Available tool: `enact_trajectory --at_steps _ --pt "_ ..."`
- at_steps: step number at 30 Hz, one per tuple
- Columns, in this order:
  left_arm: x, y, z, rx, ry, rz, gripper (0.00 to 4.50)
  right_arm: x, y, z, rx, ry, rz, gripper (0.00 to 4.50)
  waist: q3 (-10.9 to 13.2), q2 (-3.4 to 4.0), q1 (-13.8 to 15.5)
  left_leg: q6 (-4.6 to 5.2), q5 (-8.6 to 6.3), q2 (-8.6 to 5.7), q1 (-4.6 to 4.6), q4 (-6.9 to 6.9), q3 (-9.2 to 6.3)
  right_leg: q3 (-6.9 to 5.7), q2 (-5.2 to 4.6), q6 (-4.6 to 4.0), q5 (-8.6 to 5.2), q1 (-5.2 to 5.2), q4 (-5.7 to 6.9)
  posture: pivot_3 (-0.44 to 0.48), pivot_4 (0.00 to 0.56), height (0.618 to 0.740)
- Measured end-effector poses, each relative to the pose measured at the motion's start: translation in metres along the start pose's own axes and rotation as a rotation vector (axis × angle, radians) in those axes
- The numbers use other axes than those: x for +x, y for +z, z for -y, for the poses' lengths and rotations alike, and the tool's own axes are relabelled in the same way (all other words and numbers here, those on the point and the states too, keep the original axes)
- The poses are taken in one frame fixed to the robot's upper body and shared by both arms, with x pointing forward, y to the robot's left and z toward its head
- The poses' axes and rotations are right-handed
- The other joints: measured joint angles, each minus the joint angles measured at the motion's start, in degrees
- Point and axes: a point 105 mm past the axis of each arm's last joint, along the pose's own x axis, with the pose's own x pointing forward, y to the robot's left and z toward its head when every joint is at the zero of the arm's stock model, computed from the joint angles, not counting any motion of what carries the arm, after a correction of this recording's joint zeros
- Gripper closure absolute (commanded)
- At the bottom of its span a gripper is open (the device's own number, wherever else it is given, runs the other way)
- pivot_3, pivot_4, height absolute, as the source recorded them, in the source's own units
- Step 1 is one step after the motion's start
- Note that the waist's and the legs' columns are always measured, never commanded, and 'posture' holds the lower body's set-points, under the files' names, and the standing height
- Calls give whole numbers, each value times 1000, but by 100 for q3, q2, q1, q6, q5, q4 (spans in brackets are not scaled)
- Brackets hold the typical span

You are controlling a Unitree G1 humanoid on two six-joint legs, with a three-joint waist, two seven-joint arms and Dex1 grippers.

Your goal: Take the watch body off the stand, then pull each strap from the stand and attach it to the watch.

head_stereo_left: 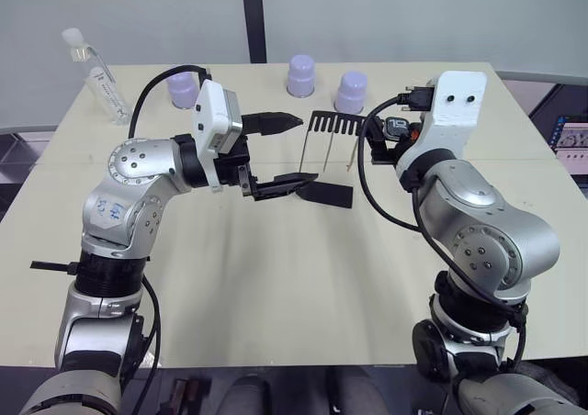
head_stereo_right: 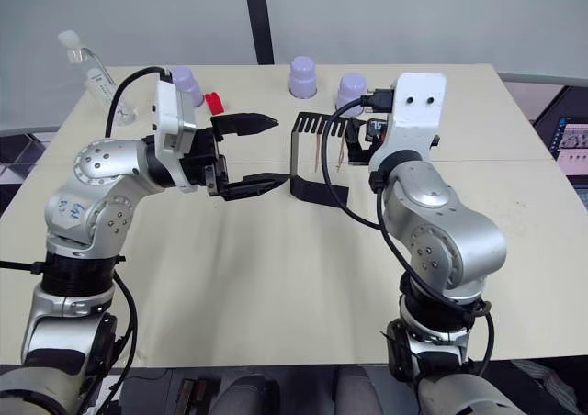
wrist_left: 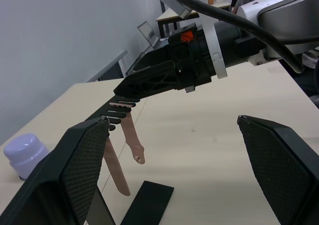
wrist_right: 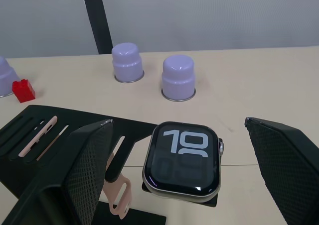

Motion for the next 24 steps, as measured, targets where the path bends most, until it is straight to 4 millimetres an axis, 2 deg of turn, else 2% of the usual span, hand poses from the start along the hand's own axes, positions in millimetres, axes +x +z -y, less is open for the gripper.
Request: enact_trajectory --at_steps 2,16,19,23,24 --pt "0 0 0 1 2 -2 0 0 0 1 -1 -3 3 1130 0 0 0 0 0 0 0 0 0 0 0 0 0 0 0 0 150 740" --pt "0 0 0 0 2 -7 0 1 0 1 -5 -1 3 1130 0 0 0 0 0 0 0 -1 0 0 0 0 0 0 -1 0 150 740" --pt "0 0 0 0 3 -8 0 1 -1 1 -4 0 3 1926 0 0 1 0 0 0 0 -1 0 1 -1 0 0 0 -1 0 150 740" --pt "0 0 0 0 4 -9 0 0 1 -3 9 21 7 3736 0 0 -1 0 0 1 1 -1 0 1 0 0 0 0 -1 0 150 740" --pt "-1 -1 -1 -1 6 -10 0 -1 1 -4 7 29 9 3736 0 0 0 0 0 0 1 -1 0 1 0 0 0 0 -1 0 150 740"
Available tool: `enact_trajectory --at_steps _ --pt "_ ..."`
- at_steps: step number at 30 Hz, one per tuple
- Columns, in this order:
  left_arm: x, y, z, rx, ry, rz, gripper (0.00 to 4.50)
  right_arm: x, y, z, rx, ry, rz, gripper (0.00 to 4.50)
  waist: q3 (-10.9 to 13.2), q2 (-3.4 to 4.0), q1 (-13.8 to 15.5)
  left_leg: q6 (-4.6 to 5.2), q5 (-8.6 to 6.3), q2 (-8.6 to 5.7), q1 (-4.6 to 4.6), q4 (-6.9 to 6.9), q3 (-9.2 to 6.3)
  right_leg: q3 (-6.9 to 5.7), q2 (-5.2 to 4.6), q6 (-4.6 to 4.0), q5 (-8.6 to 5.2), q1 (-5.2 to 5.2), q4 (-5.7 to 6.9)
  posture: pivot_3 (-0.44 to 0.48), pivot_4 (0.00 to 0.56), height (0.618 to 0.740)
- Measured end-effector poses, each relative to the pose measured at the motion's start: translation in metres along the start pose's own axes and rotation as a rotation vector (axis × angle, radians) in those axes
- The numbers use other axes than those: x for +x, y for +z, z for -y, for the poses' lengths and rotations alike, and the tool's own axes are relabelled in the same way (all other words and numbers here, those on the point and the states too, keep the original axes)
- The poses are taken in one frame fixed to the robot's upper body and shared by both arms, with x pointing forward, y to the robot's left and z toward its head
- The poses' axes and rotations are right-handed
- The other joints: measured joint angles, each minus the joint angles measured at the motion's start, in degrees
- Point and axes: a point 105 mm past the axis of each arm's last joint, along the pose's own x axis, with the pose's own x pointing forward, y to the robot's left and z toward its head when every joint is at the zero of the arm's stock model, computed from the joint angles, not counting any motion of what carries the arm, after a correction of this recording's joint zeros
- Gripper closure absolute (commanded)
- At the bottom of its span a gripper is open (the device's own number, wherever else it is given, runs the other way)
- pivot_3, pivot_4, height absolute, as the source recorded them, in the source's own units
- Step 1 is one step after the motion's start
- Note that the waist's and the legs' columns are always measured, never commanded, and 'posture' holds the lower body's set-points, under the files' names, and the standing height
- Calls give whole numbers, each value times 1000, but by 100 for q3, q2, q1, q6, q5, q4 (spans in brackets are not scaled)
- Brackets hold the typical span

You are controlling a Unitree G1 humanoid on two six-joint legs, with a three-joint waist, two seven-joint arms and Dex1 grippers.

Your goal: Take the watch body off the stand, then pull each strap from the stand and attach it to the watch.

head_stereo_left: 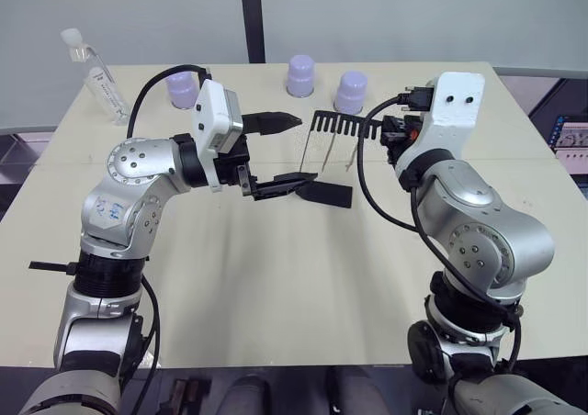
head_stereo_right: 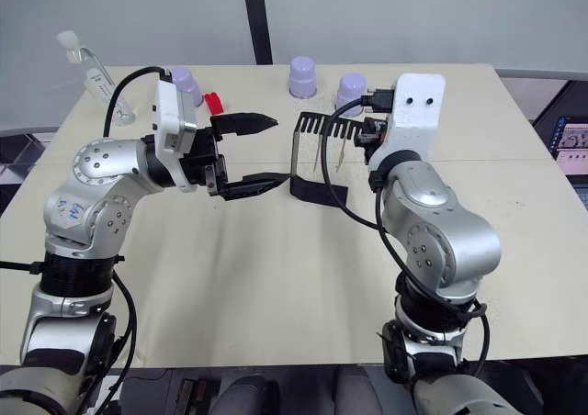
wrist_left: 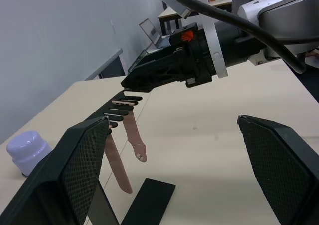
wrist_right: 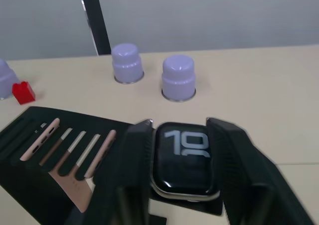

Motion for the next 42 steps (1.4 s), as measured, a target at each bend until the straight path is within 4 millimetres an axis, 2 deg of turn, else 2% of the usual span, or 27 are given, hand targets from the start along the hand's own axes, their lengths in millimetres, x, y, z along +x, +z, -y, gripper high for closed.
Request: enact_trajectory --at_steps 3,8,12,15,20,21,31,40,42 --pt "0 -1 -2 -3 4 -4 0 -1 6 -5 -12 37 7 3736 1 1 1 0 0 0 -1 0 0 -1 0 0 0 -1 0 0 150 740" --pt "0 0 -2 3 5 -2 0 -6 28 -7 -32 79 65 3736 1 1 1 0 0 -1 -2 -1 -2 -1 -1 0 0 -2 0 0 150 740" --pt "0 1 -2 10 5 4 0 -8 33 -6 -35 88 79 3736 1 1 2 0 0 -1 -2 -1 -2 0 -2 0 0 -2 0 0 150 740" --pt "2 2 -1 6 1 14 0 -8 31 -4 -25 85 65 2897 1 1 1 0 0 -1 -2 -1 -1 0 -2 0 0 -2 0 0 150 740" --pt "3 2 -1 4 -1 20 0 -8 23 -1 3 76 30 419 1 1 0 0 0 -1 -2 -1 -1 1 -2 0 0 -3 0 0 150 740" --pt "3 2 -1 4 -1 20 0 -8 21 0 4 71 22 36 1 1 1 0 0 -1 -2 -1 0 1 -2 0 0 -3 0 0 150 740" --pt "3 2 -1 3 -1 20 0 -4 -1 8 -4 7 -47 36 1 1 1 -1 0 -2 -2 -2 0 0 -1 0 0 -3 0 0 150 740" --pt "3 2 -1 4 -1 20 0 -3 -3 9 -3 -9 -45 36 1 1 1 -1 1 -1 -2 -2 0 -1 0 0 0 -4 -1 0 150 740" --pt "3 2 -1 4 -1 20 0 -3 -3 8 -6 -10 -45 568 1 1 0 -1 1 -1 -2 -2 0 -1 0 0 0 -4 0 0 150 740"
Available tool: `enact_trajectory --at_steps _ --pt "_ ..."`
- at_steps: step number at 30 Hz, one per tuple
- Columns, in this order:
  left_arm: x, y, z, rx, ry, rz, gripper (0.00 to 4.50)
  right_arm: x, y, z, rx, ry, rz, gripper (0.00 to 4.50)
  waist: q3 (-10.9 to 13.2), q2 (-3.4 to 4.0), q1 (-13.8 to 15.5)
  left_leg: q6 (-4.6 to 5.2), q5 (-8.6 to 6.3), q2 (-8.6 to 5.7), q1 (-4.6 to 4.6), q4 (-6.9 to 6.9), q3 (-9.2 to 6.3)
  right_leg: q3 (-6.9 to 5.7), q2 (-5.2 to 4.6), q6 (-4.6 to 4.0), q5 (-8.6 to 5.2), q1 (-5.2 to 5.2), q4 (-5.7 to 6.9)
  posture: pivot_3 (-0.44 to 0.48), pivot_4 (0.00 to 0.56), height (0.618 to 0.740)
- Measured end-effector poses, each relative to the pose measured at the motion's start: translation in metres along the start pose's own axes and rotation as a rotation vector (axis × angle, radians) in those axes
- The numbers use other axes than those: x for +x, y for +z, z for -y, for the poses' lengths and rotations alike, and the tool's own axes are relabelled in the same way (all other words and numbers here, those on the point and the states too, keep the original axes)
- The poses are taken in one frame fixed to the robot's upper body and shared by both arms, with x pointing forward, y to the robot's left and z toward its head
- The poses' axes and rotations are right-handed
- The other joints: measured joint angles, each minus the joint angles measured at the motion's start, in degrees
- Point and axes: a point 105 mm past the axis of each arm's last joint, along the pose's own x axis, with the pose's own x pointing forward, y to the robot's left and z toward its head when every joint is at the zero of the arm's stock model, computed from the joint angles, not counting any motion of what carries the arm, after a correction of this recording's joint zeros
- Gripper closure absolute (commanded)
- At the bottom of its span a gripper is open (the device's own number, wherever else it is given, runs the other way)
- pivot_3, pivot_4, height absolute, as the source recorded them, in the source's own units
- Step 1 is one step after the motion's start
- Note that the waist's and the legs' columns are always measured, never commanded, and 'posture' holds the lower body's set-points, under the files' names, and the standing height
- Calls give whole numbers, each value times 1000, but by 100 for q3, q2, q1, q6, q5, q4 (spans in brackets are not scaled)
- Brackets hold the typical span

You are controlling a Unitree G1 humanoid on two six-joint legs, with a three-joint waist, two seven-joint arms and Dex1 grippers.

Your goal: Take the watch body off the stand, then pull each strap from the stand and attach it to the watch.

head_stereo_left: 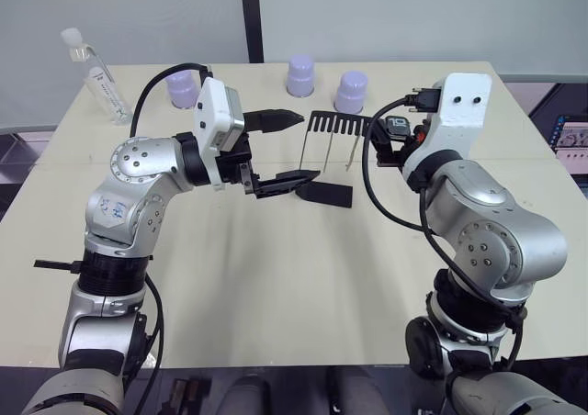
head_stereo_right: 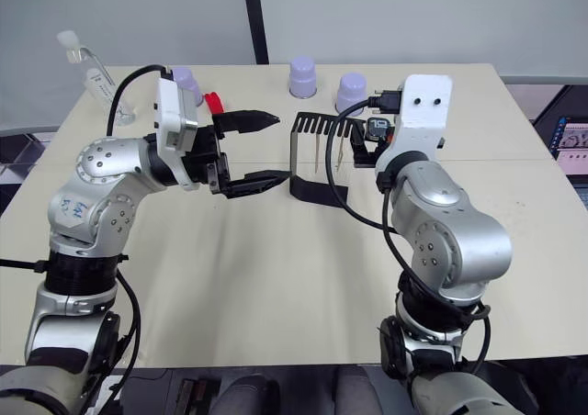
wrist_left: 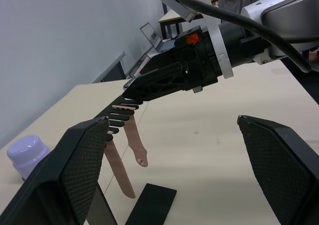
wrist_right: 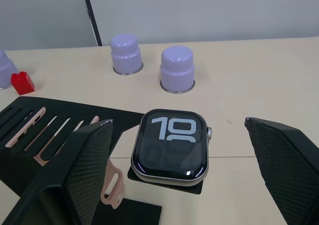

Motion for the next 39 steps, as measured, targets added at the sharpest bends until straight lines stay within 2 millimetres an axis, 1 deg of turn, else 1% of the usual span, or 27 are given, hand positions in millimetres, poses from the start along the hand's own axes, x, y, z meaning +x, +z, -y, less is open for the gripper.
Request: enact_trajectory --at_steps 1,5,14,16,18,20,22,24,26,28,30,31,33,35,36,39 --pt "0 0 0 0 0 0 0 0 0 0 0 0 -1 907 0 0 0 0 0 0 0 0 0 0 0 0 0 0 0 0 150 740" --pt "0 0 0 0 0 0 0 0 0 -1 -1 7 1 2882 0 0 0 0 0 0 0 0 0 0 0 0 0 0 0 0 150 740" --pt "1 0 0 -1 0 3 0 -1 9 -6 15 41 29 2890 0 0 1 0 0 0 0 0 0 0 -1 0 0 0 0 0 150 740" --pt "2 2 2 -5 -4 15 0 -3 18 -7 25 74 60 2890 1 1 2 0 0 -1 -2 0 0 -1 -1 0 0 -2 0 0 150 740" --pt "6 7 8 -15 -26 36 0 -14 33 -2 10 118 131 2890 1 1 16 0 0 0 -7 -1 -11 -1 -1 1 0 -1 -3 0 150 740" --pt "7 12 13 -36 -48 52 0 -26 35 8 6 140 160 2890 0 -1 29 1 -1 -2 -9 -1 -25 0 -3 3 2 7 -6 0 150 740" --pt "6 12 21 -65 -80 61 0 -38 23 25 14 165 143 2890 -1 -1 33 4 -2 -6 -9 -2 -25 5 -5 7 4 14 -14 0 150 740" --pt "3 5 28 -97 -104 48 0 -48 10 40 9 183 111 2890 1 2 25 6 -2 -8 -8 -1 -18 10 -6 9 5 14 -14 0 150 740" --pt "-1 -5 35 -130 -128 17 0 -64 -7 52 -18 221 63 2890 1 1 27 9 -1 -5 -7 -3 -17 11 1 10 5 16 -19 0 150 740" --pt "-4 -16 43 -143 -158 -12 0 -80 -38 67 -19 219 -39 2890 1 1 32 9 -1 -1 6 -13 -16 13 6 10 5 30 -27 0 150 740" --pt "-5 -29 53 -143 -192 -41 0 -93 -72 84 -2 174 -150 2890 2 5 35 10 -1 -4 13 -14 -10 19 5 10 5 41 -36 0 150 740" --pt "-4 -34 57 -144 -207 -50 0 -96 -81 90 2 153 -175 2890 3 5 28 11 0 -5 13 -13 -6 23 4 11 6 41 -39 0 150 740" --pt "1 -42 67 -114 -247 -66 0 -98 -102 106 -22 93 -201 2890 2 3 17 12 0 -3 27 -14 -1 24 9 14 7 58 -50 0 150 740" --pt "3 -45 72 -74 -279 -68 0 -94 -126 118 -32 45 -232 2890 3 3 11 13 0 -2 33 -15 1 25 12 13 7 64 -52 0 150 740" --pt "4 -46 73 -62 -290 -66 0 -90 -136 121 -24 34 -235 2890 4 7 2 12 0 -1 34 -15 1 24 13 13 7 64 -51 0 150 740" --pt "4 -52 72 -66 -297 -66 0 -76 -148 120 -28 46 -204 2890 7 25 13 11 0 -1 33 -13 -1 23 12 13 7 62 -48 0 150 740"
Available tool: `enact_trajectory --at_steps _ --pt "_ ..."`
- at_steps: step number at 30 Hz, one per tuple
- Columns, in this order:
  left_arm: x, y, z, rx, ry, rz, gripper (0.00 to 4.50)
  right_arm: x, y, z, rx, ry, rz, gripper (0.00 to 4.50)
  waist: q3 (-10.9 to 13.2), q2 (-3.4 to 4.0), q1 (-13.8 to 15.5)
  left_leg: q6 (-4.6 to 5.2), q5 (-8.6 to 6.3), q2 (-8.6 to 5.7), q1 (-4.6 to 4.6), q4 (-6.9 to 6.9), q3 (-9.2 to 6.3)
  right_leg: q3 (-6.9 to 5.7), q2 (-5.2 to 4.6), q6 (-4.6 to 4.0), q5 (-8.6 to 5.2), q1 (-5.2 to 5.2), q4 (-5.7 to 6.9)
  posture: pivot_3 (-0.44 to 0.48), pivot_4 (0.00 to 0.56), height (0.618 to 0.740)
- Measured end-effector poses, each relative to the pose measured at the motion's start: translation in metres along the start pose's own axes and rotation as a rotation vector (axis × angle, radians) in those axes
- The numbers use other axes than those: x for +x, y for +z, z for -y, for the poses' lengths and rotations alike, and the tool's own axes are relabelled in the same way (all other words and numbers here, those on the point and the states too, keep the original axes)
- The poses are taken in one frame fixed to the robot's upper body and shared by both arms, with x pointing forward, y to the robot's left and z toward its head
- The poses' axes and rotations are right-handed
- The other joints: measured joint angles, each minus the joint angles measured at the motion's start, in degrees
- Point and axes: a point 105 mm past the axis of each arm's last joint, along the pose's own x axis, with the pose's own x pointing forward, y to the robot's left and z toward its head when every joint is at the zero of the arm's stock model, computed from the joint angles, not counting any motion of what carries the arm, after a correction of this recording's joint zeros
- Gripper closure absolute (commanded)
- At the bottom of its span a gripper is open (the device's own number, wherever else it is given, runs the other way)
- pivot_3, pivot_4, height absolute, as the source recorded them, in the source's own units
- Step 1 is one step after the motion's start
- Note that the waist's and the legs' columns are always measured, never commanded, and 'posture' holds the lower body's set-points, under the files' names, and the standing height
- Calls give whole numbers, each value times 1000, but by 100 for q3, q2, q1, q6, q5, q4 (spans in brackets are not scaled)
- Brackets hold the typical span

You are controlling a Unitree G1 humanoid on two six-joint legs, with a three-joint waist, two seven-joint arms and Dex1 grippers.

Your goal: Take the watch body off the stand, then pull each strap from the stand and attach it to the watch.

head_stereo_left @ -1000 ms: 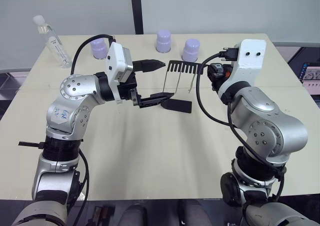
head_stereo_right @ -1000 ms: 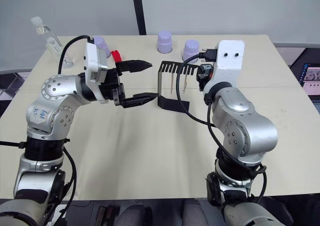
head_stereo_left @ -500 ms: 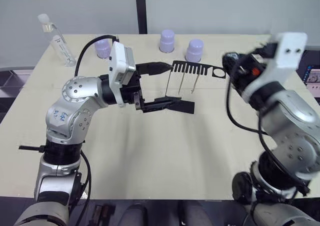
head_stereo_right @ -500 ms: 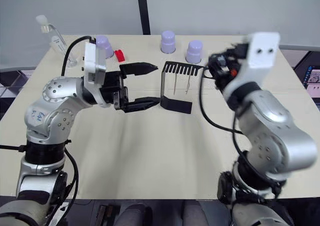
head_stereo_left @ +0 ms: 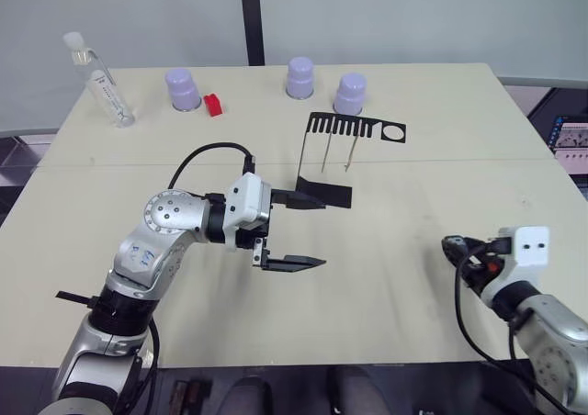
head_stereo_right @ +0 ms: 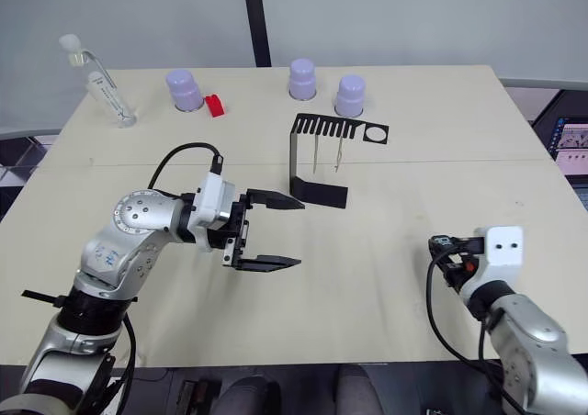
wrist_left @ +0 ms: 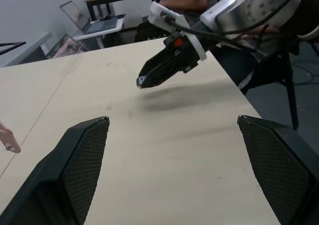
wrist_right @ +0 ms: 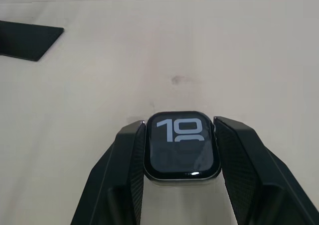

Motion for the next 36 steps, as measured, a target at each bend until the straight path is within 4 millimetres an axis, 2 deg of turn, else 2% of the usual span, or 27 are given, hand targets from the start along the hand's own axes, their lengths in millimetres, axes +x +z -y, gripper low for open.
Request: enact_trajectory --at_steps 8,17,22,23,27,30,32,34,36 --pt "6 -2 -2 -10 5 23 0 26 -14 10 9 -11 33 2890 0 0 45 2 -1 -5 -9 8 -14 -6 -9 1 0 2 -2 0 150 740" --pt "6 0 -6 -5 31 27 0 33 -17 11 -13 -1 30 2890 0 1 29 1 -1 -2 -7 10 -14 -7 -5 1 0 4 0 0 150 740" --pt "6 0 -7 -8 41 23 0 30 -20 12 -42 24 2 424 0 1 30 1 -1 -3 -7 10 -16 -7 -6 1 0 6 0 0 150 740" --pt "6 0 -7 -9 44 20 0 26 -20 12 -53 37 -7 13 0 2 33 2 -1 -3 -8 11 -15 -7 -7 1 0 6 0 0 150 740" --pt "-5 -3 -8 -23 98 -13 0 6 -15 11 -93 76 -32 13 0 4 52 3 -2 -4 -9 10 -17 -7 -10 2 1 7 -2 0 150 740" --pt "-39 -25 6 -105 202 -112 0 -33 5 20 -140 102 -29 13 -4 31 31 4 -6 2 -3 -3 -18 -3 -17 2 1 7 -5 0 150 740" --pt "-67 -39 8 -170 309 -184 0 -58 12 34 -151 92 -52 13 8 7 43 0 -5 16 -5 1 -26 -7 -17 1 1 21 -24 0 150 740" --pt "-82 -40 7 -192 368 -202 0 -74 16 36 -144 124 -61 13 13 -12 46 9 -11 16 5 6 -34 -9 -21 -3 4 39 -53 0 150 740" --pt "-107 -42 5 -235 452 -231 0 -93 23 39 -135 167 -73 13 13 -7 47 26 -24 14 10 2 -35 -9 -35 -4 4 41 -54 0 150 740"
